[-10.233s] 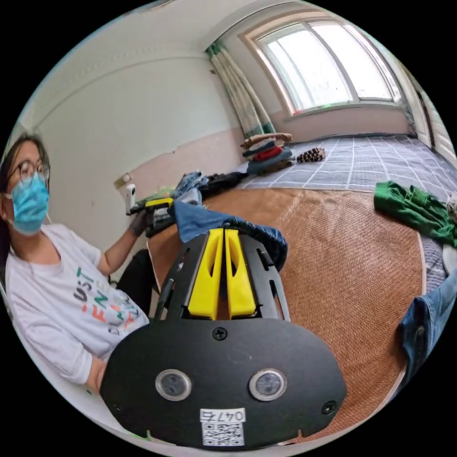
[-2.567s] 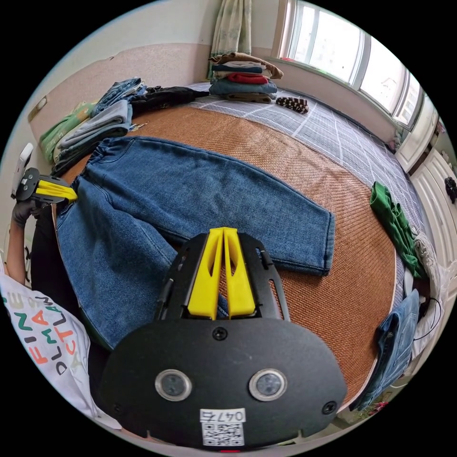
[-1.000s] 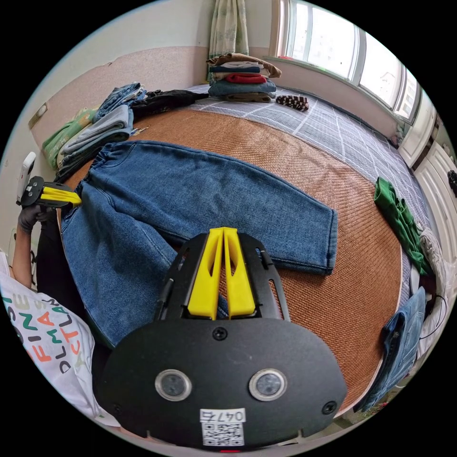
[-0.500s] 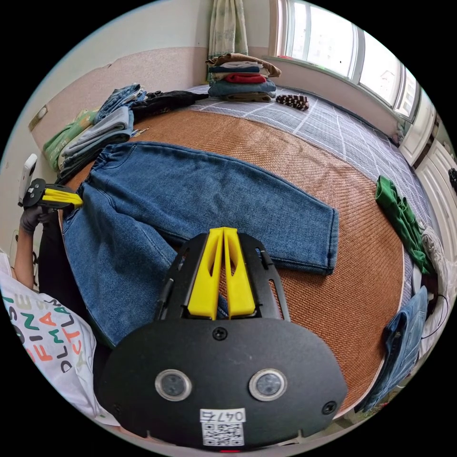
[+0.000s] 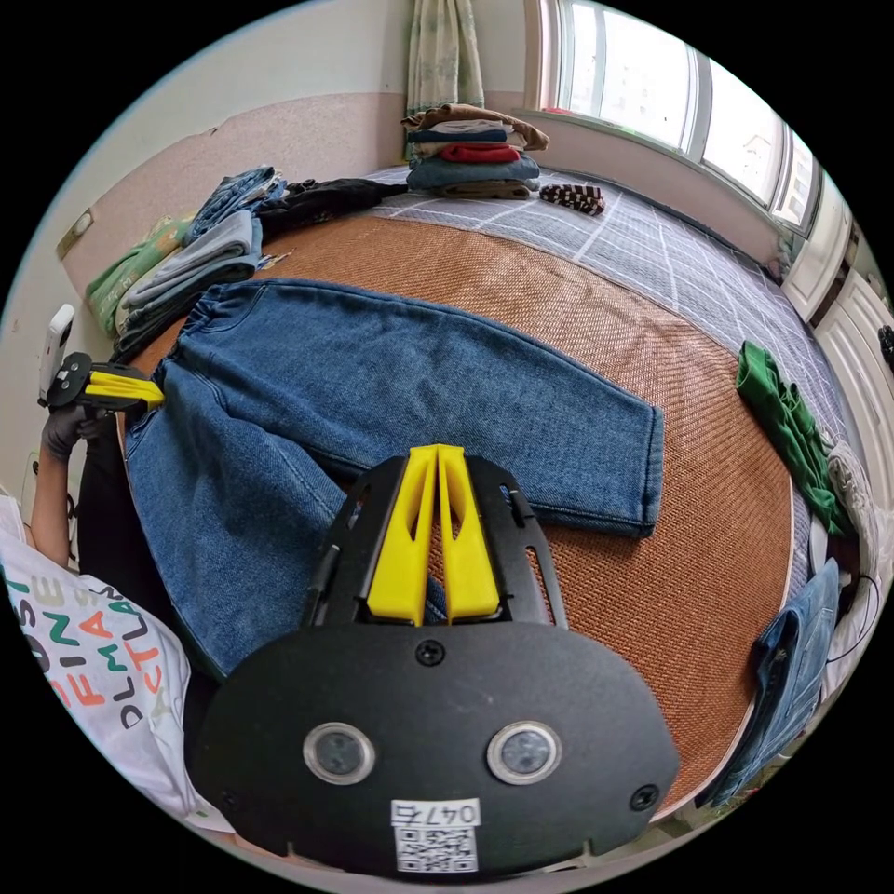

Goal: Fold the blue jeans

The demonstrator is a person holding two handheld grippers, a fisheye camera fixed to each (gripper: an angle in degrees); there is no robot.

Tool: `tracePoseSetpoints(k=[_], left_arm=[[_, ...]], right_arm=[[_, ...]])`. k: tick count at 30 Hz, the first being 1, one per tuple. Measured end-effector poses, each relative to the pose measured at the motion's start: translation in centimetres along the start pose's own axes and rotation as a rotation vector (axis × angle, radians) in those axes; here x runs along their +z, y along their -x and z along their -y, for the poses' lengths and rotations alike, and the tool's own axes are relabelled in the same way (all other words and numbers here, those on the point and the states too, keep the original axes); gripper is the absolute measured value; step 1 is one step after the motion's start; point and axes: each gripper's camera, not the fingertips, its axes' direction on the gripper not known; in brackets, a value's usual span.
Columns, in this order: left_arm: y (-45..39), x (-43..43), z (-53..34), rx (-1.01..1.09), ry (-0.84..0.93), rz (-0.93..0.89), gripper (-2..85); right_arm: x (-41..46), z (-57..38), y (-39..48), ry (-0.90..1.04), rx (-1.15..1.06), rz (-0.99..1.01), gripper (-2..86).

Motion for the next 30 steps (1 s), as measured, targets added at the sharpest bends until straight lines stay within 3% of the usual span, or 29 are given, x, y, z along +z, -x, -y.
tracePoseSetpoints(k=[30], left_arm=[[0.8,0.3,-1.1,-0.018,-0.018,-0.007,-1.0]], right_arm=[[0.2,0.7,1.5,-0.001,0.0,0.001,-0.6]])
